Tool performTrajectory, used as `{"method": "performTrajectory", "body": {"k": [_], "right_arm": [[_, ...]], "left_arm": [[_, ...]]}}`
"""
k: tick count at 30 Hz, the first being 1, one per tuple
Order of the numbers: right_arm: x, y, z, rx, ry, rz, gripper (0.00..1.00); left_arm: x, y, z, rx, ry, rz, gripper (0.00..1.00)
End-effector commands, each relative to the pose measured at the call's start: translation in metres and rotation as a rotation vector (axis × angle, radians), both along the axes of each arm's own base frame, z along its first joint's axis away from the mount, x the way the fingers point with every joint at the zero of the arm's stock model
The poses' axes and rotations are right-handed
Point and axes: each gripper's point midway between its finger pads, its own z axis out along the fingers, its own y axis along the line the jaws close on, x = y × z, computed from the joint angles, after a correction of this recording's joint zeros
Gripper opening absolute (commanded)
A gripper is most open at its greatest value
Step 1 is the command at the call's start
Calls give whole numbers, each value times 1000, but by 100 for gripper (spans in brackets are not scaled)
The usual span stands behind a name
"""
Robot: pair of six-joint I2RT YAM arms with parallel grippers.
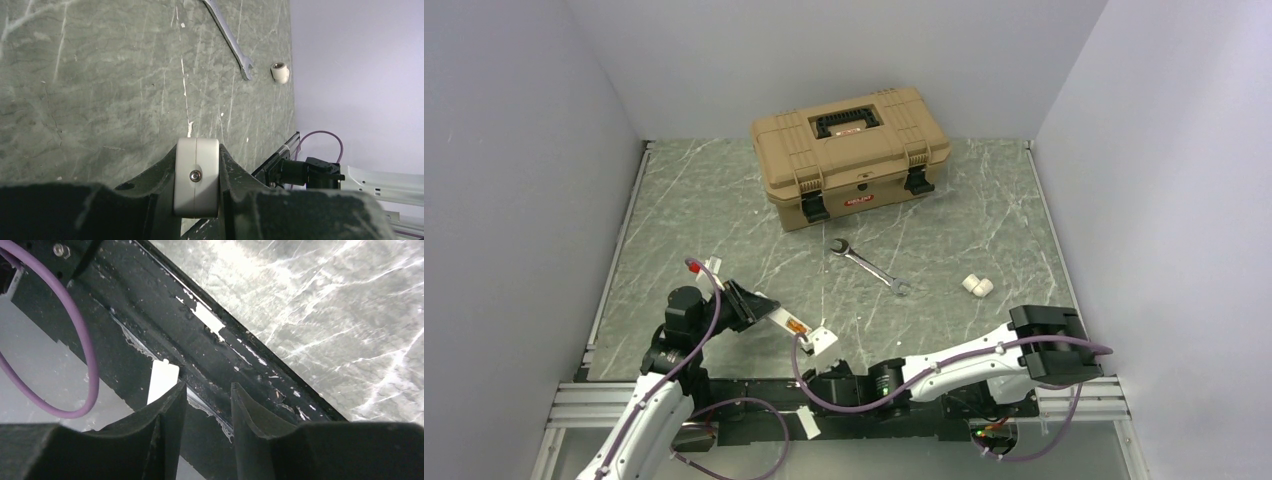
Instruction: Load the batteries into the remote control
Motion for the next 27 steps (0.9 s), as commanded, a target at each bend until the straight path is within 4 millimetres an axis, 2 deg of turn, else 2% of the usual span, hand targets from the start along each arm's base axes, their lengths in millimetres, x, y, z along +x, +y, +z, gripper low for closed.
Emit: {"method": "performTrajectory", "body": {"k": [1,9,19,27], "right_arm": [[-16,21,-1,77,67,57,42],[-30,45,-10,65,82,119,52],[-34,41,-23,-2,86,140,52],[-45,41,-37,-83,85,172,39]], "left_arm": [[3,-2,12,-11,-52,-15,0],[3,-1,13,-5,-54,-12,0],[3,-1,12,-11,-54,-12,0],[2,-1,12,-8,-55,-12,0]]}}
